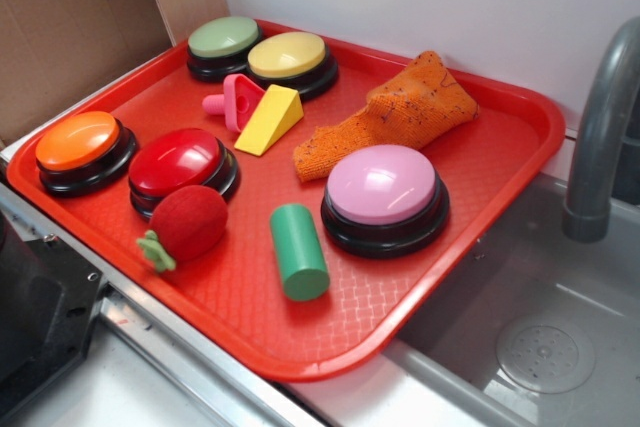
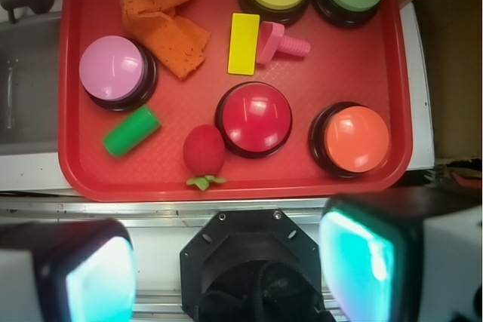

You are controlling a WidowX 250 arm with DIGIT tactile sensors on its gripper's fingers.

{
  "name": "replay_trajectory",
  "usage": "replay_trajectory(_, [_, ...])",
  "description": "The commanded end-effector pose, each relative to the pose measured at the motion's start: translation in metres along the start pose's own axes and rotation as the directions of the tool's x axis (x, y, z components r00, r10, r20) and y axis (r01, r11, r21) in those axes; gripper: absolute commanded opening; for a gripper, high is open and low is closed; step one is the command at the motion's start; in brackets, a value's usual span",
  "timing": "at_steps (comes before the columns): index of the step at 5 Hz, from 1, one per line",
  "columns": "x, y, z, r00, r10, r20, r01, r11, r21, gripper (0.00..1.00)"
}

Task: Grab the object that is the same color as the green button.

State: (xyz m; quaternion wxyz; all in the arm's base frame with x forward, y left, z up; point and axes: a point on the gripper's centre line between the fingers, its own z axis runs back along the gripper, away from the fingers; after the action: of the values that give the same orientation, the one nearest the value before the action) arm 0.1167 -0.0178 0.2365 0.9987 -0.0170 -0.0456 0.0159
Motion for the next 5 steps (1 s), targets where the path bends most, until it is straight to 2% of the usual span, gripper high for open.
replay_trajectory(1, [0.0,0.0,0.0,1.0,0.0,0.0,0.0,1.0,0.0,1.0])
replay_trajectory(2, [0.005,-0.017,-0.023,0.998,0.052,-0.042,-0.056,0.994,-0.095,1.0])
replay_trajectory(4, [0.013,-0.056,-0.065,0.969,0.242,-0.051,-0.246,0.963,-0.106,1.0])
replay_trajectory(5, [0.015,-0.077,-0.105,0.917,0.396,-0.043,-0.398,0.907,-0.139,1.0])
